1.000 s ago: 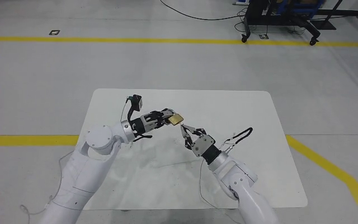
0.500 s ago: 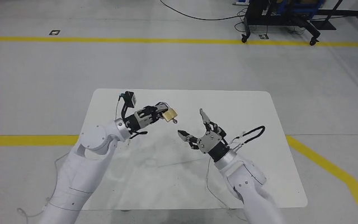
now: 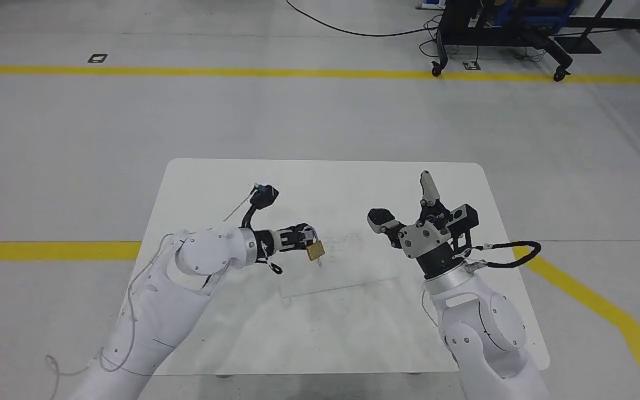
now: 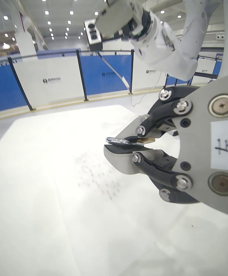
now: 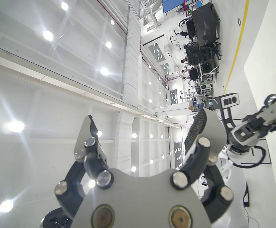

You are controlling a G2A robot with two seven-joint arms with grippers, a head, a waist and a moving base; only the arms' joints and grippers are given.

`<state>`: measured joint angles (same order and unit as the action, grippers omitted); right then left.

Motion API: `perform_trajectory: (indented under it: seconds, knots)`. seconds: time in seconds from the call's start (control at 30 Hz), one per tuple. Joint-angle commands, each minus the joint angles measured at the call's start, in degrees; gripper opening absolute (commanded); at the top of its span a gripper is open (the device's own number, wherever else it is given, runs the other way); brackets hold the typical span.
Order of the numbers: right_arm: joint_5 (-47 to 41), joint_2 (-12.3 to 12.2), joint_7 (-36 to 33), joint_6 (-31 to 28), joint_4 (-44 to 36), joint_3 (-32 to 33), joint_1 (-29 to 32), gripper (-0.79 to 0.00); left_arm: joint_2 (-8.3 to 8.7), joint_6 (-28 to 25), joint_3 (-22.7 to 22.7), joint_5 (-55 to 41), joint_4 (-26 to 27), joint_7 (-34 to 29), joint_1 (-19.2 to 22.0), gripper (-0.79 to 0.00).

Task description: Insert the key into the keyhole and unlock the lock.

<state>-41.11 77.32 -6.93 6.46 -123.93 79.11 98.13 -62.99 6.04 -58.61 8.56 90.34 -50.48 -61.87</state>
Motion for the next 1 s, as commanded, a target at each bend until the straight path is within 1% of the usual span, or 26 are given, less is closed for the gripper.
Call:
perform_trajectory:
  seconds: [0.0,0.07,0.1,0.13,0.33,0.43,0.57,0.63,0.7,0.73,0.83,0.9,0.93,0.97]
  knots:
    - [0.02,0.00,0.00,0.00,0.00,0.00,0.00,0.000,-0.03,0.69,0.92,3.10,-0.44,0.08,0.50,-0.665]
    - [0.02,0.00,0.00,0.00,0.00,0.00,0.00,0.000,-0.10,1.35,1.69,4.87,-0.75,-0.20,0.94,-0.274]
    - [0.02,0.00,0.00,0.00,0.00,0.00,0.00,0.000,-0.12,1.68,1.97,5.68,-0.93,-0.30,1.18,-0.148]
    - [0.02,0.00,0.00,0.00,0.00,0.00,0.00,0.000,-0.15,2.04,2.18,6.25,-1.16,-0.44,1.39,0.000]
    - [0.02,0.00,0.00,0.00,0.00,0.00,0.00,0.000,0.00,3.69,2.19,9.53,-3.15,-1.92,2.53,0.000]
    - [0.02,0.00,0.00,0.00,0.00,0.00,0.00,0.000,0.15,4.33,-0.68,6.64,-3.82,0.02,2.54,0.000]
    - [0.02,0.00,0.00,0.00,0.00,0.00,0.00,0.000,0.38,2.40,-5.17,0.83,-3.25,3.65,1.41,0.000]
    - [0.02,0.00,0.00,0.00,0.00,0.00,0.00,0.000,0.39,-0.18,-7.25,-2.52,-1.76,6.65,0.27,0.000]
    - [0.02,0.00,0.00,0.00,0.00,0.00,0.00,0.000,0.46,-4.36,-9.33,-5.01,0.21,10.32,-1.32,0.000]
    - [0.02,0.00,0.00,0.00,0.00,0.00,0.00,0.000,0.49,-7.10,-10.31,-6.85,1.09,11.29,-2.21,0.000]
    - [0.02,0.00,0.00,0.00,0.00,0.00,0.00,0.000,0.67,-16.61,-14.23,-9.85,3.36,17.45,-5.16,0.000]
    - [0.02,0.00,0.00,0.00,0.00,0.00,0.00,0.000,0.78,-22.38,-16.57,-8.60,5.07,22.99,-7.34,0.000]
    - [0.02,0.00,0.00,0.00,0.00,0.00,0.00,0.000,0.78,-24.54,-17.42,-8.26,5.88,25.60,-8.44,0.000]
    - [0.02,0.00,0.00,0.00,0.00,0.00,0.00,0.000,0.77,-25.42,-17.76,-8.15,6.08,26.68,-9.19,0.000]
